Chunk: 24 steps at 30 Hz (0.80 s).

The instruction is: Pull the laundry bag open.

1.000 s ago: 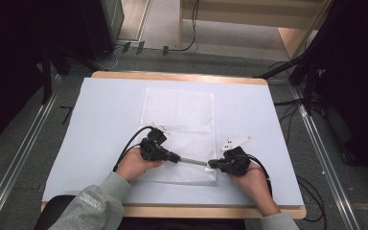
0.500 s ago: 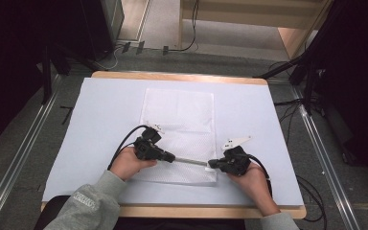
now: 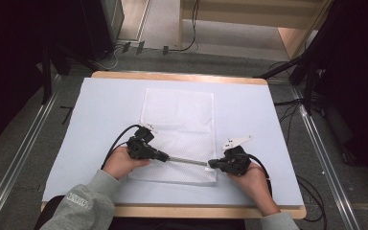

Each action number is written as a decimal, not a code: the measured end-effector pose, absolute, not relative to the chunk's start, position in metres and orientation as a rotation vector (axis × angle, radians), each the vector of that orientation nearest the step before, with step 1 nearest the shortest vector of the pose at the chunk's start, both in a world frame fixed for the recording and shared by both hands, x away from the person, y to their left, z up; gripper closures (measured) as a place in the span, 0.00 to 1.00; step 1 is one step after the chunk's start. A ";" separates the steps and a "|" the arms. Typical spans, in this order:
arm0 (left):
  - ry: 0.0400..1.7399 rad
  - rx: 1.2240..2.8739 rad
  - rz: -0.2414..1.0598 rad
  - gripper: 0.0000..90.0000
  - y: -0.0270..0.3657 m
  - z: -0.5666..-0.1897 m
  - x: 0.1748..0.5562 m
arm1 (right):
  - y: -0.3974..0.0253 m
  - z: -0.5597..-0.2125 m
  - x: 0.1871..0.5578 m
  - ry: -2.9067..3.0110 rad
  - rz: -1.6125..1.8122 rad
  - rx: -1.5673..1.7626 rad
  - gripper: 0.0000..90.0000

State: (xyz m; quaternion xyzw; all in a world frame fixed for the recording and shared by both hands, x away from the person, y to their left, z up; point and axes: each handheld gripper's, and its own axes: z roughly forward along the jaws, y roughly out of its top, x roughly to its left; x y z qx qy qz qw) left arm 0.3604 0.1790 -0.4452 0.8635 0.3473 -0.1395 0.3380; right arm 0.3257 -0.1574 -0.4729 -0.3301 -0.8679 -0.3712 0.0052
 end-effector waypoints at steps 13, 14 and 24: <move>0.957 2.237 -0.356 0.97 0.216 -0.443 0.356 | -0.158 -0.473 0.326 -2.704 -1.164 -1.041 1.00; 0.961 2.235 -0.347 0.97 0.219 -0.443 0.354 | -0.158 -0.473 0.326 -2.704 -1.164 -1.041 1.00; 0.994 2.197 -0.325 0.97 0.249 -0.439 0.349 | -0.158 -0.473 0.327 -2.702 -1.166 -1.043 1.00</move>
